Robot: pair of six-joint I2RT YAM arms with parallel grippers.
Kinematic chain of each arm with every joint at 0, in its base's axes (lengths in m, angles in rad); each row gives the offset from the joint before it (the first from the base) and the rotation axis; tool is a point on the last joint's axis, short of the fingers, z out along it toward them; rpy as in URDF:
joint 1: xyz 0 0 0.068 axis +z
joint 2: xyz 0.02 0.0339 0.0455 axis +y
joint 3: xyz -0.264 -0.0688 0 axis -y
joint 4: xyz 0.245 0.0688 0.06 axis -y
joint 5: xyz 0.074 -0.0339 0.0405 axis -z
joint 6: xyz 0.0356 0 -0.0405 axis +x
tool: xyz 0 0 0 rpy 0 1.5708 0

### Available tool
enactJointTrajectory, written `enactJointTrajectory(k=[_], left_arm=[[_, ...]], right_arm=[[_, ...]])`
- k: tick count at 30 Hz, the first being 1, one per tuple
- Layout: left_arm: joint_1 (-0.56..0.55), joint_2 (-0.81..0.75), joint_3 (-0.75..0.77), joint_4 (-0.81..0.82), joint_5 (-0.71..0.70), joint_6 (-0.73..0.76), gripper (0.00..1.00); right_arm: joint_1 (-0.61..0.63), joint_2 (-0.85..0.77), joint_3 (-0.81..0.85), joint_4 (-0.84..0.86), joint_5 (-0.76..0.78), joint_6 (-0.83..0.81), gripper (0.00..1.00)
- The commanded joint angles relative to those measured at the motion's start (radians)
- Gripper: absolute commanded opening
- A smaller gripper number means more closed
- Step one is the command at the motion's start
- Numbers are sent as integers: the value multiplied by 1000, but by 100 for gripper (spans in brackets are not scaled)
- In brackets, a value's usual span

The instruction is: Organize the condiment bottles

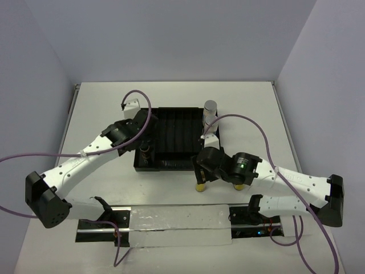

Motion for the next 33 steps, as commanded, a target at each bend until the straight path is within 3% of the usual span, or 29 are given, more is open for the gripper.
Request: enactJointTrajectory(k=[1,13,14,16,18,22,27,33], left_arm=[[2,-48,89,-82,-56,14,94],[3,-84,66,-82,-99,-3,94],[3,-87,61,-74,-95,0,94],[3,-89,61,-72,-94,0,94],[3,-91,67,-74,-101,-1,94],[2,-87,82,-84,-111,9,94],[7,-80,111,-87,-83,4,94],[14,-88,122,-117,-101,-43,94]], right_arm=[[9,11,-21,25,18,28,81],[26,46,-15,48,3,19,51],[28,48,-16,49,7,23,44],[30,50,-12,48,13,29,21],[33,48,4,36,30,39,10],[34,37,70,-12,68,35,9],[35,32,291,-91,113,-25,9],[34,138,435,-28,147,-115,9]])
